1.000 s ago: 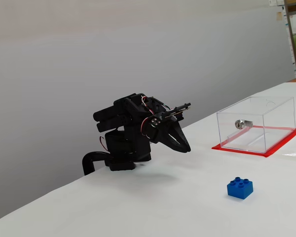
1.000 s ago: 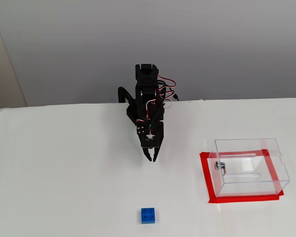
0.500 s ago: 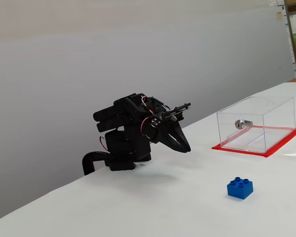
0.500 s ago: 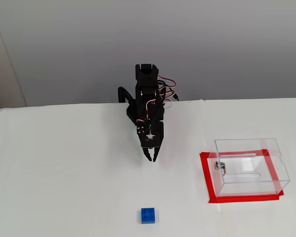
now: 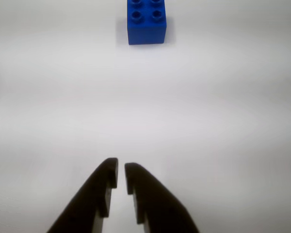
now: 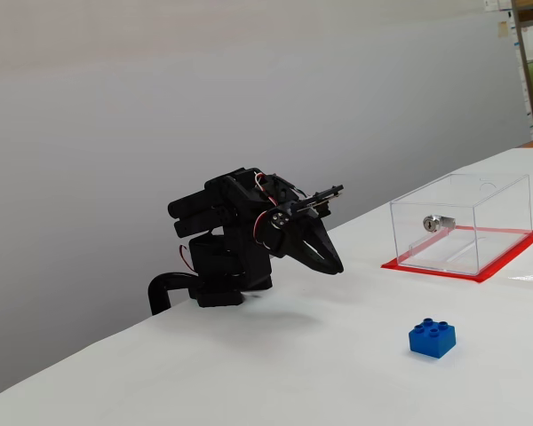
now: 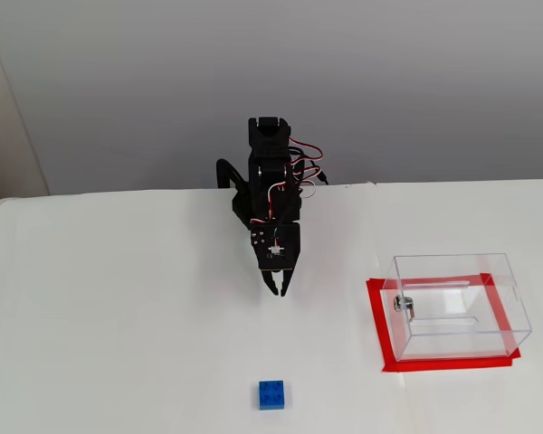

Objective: Pick the blue lego brick and place it into the transparent box

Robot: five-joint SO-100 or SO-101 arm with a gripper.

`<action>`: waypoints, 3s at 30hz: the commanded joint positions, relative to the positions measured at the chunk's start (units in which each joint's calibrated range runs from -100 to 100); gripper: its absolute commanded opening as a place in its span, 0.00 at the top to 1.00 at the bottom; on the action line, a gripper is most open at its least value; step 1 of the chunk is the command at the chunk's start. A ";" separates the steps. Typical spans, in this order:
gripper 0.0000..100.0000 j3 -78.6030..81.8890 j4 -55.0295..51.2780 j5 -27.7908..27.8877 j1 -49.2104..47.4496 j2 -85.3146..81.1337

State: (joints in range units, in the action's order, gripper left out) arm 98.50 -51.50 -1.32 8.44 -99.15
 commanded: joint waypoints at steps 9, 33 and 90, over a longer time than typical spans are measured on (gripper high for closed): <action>0.99 0.87 0.50 0.17 0.32 -0.59; 0.98 -31.59 -9.68 -0.19 -0.71 14.85; 0.98 -100.31 -10.47 -0.14 -6.63 89.10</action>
State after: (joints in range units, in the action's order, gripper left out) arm 1.77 -61.78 -1.27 1.92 -9.85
